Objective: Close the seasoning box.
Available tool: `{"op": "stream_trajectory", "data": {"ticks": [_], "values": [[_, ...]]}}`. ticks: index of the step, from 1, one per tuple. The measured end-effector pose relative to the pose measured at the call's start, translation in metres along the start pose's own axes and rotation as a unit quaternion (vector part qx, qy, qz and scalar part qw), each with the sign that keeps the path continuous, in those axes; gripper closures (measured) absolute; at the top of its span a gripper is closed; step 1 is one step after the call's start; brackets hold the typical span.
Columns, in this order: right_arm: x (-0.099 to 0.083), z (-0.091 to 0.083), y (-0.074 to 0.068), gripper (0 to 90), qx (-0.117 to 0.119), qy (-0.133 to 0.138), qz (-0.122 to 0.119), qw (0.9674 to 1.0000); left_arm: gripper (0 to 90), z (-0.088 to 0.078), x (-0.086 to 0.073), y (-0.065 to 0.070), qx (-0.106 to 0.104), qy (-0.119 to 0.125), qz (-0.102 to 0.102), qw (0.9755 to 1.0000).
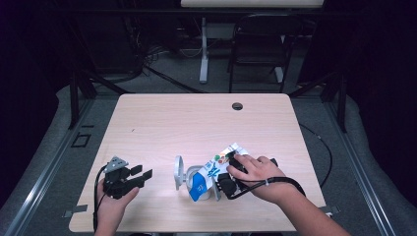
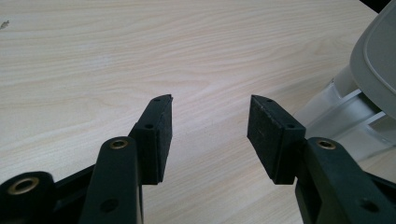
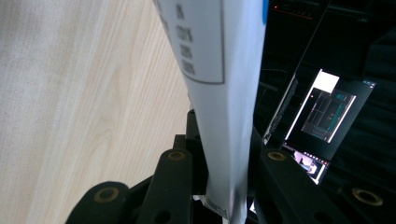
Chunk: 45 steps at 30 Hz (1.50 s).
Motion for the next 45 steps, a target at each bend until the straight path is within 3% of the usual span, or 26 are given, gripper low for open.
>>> {"op": "stream_trajectory", "data": {"ticks": [25,28,29,34,45], "values": [[-0.005,-0.001,0.000,80.8,0.020,0.001,0.038,0.9991,50.6,-0.002,0.003,0.002,0.003,0.001,0.002,1.0000],[-0.007,-0.001,0.000,80.9,0.031,0.004,0.061,0.9976,50.6,0.000,0.005,0.004,0.004,0.004,0.005,1.0000],[-0.007,-0.001,0.000,81.0,0.029,-0.004,0.055,0.9980,50.6,-0.001,0.005,0.004,0.004,0.004,0.007,1.0000],[-0.008,-0.001,-0.003,81.3,0.037,-0.003,0.079,0.9962,50.6,-0.002,0.006,0.004,-0.002,0.002,0.005,1.0000],[-0.012,-0.001,-0.008,81.5,0.064,0.013,0.127,0.9897,50.6,0.004,0.008,0.005,-0.005,0.003,0.005,1.0000]]}}
Point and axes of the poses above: each handheld gripper's, and its own axes: z roughly forward along the jaws, x roughly out of its top, y roughly to its right, the point moved 4 cm from there along z, roughly forward along the jaws, and after that the axes turned 10 degrees about z, right-handed, at the moved point
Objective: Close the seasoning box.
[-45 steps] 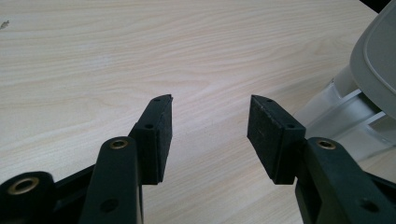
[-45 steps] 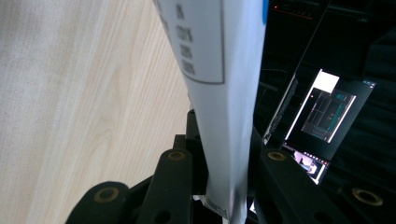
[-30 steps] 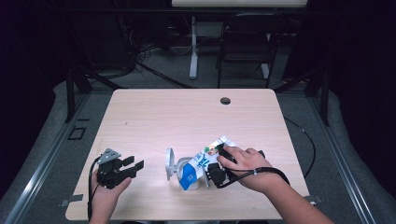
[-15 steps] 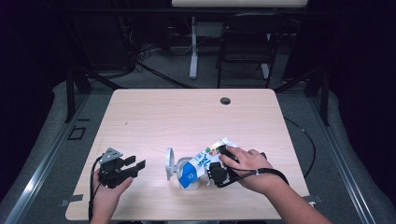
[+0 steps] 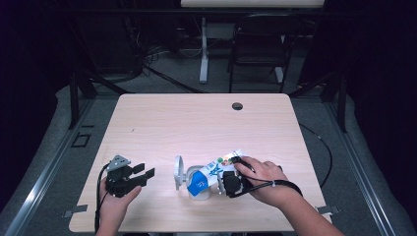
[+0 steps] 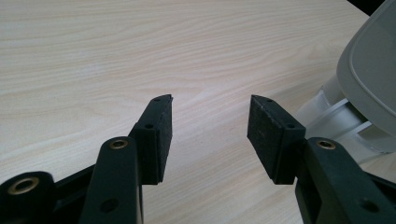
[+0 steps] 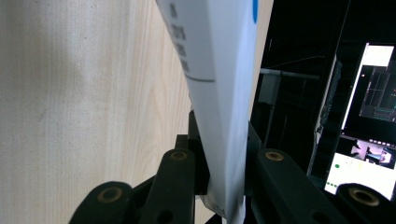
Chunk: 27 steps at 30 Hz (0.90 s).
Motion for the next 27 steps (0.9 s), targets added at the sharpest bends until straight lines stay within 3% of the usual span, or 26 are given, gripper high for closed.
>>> {"op": "stream_trajectory", "data": {"ticks": [6,14,19,27], "values": [[-0.003,-0.001,0.000,81.5,0.009,0.004,0.011,0.9999,50.6,0.008,0.004,0.005,-0.004,-0.002,0.005,1.0000],[-0.009,-0.002,0.004,81.7,0.027,0.015,0.051,0.9982,50.6,0.010,0.000,0.002,0.001,-0.008,0.002,1.0000],[-0.014,0.001,0.007,81.8,0.044,0.028,0.088,0.9948,50.6,0.009,0.000,0.001,-0.001,-0.009,0.001,1.0000],[-0.018,0.002,0.005,81.9,0.069,0.042,0.145,0.9862,50.6,0.008,-0.001,-0.001,0.001,-0.006,-0.002,1.0000]]}}
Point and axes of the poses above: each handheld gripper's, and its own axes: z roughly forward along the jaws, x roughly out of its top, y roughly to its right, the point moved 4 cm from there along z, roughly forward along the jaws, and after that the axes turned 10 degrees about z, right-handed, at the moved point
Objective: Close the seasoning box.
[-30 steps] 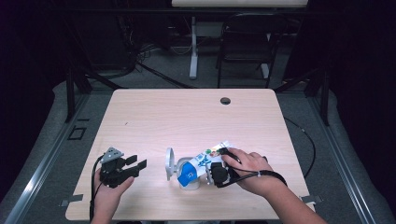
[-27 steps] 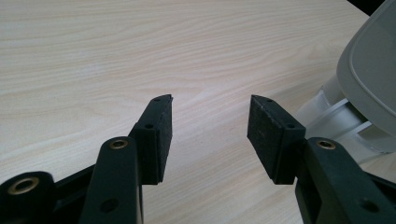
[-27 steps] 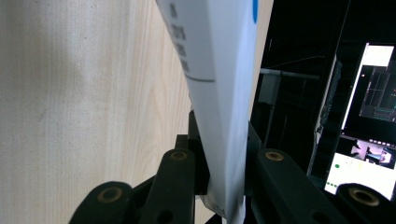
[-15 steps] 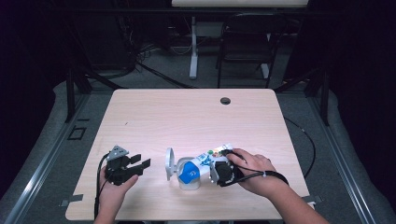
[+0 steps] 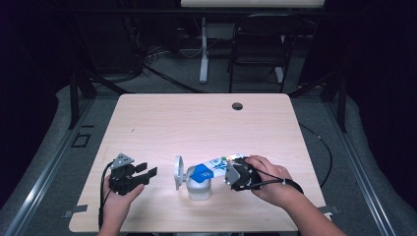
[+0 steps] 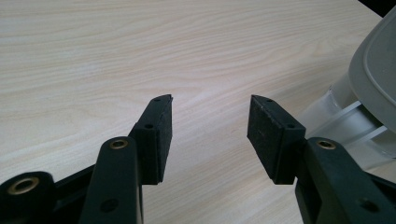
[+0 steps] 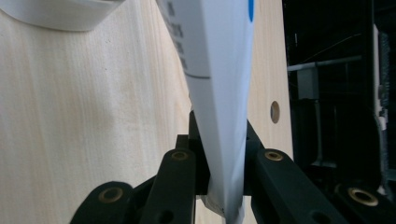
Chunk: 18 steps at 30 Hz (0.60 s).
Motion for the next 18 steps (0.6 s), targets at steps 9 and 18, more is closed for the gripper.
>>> {"op": "stream_trajectory", "data": {"ticks": [9,18], "values": [[-0.0030,-0.0012,-0.0043,82.0,0.021,0.008,0.028,0.9993,50.6,-0.0019,-0.0011,-0.0009,0.003,0.002,-0.003,1.0000],[-0.0043,-0.0051,-0.0051,82.3,0.030,0.023,0.052,0.9979,50.6,-0.0015,-0.0006,0.0002,0.003,0.001,0.000,1.0000]]}}
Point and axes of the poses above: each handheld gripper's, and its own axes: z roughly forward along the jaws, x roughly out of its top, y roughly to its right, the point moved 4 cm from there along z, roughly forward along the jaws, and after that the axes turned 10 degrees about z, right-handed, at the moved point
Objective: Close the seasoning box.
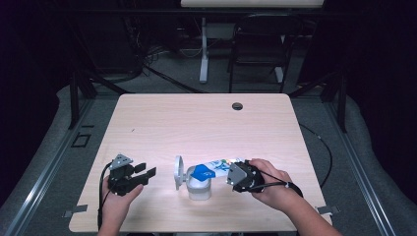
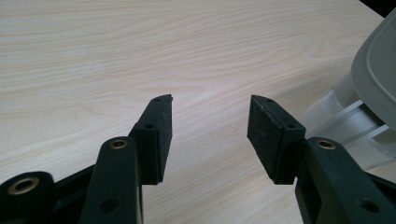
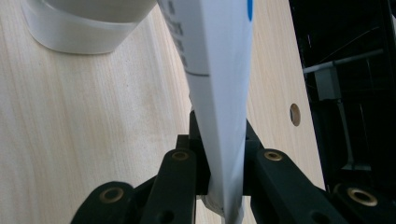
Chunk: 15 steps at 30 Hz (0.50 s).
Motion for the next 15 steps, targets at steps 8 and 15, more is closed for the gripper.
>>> {"op": "stream_trajectory", "data": {"ticks": [8,15], "values": [[0.0030,-0.0016,-0.0031,82.4,0.018,0.016,0.017,0.9996,50.6,0.0007,0.0002,0.0017,-0.001,-0.003,0.004,1.0000],[0.0029,-0.0016,-0.0062,82.4,0.038,0.033,0.043,0.9978,50.6,0.0002,0.0001,0.0007,0.001,0.001,0.002,1.0000]]}}
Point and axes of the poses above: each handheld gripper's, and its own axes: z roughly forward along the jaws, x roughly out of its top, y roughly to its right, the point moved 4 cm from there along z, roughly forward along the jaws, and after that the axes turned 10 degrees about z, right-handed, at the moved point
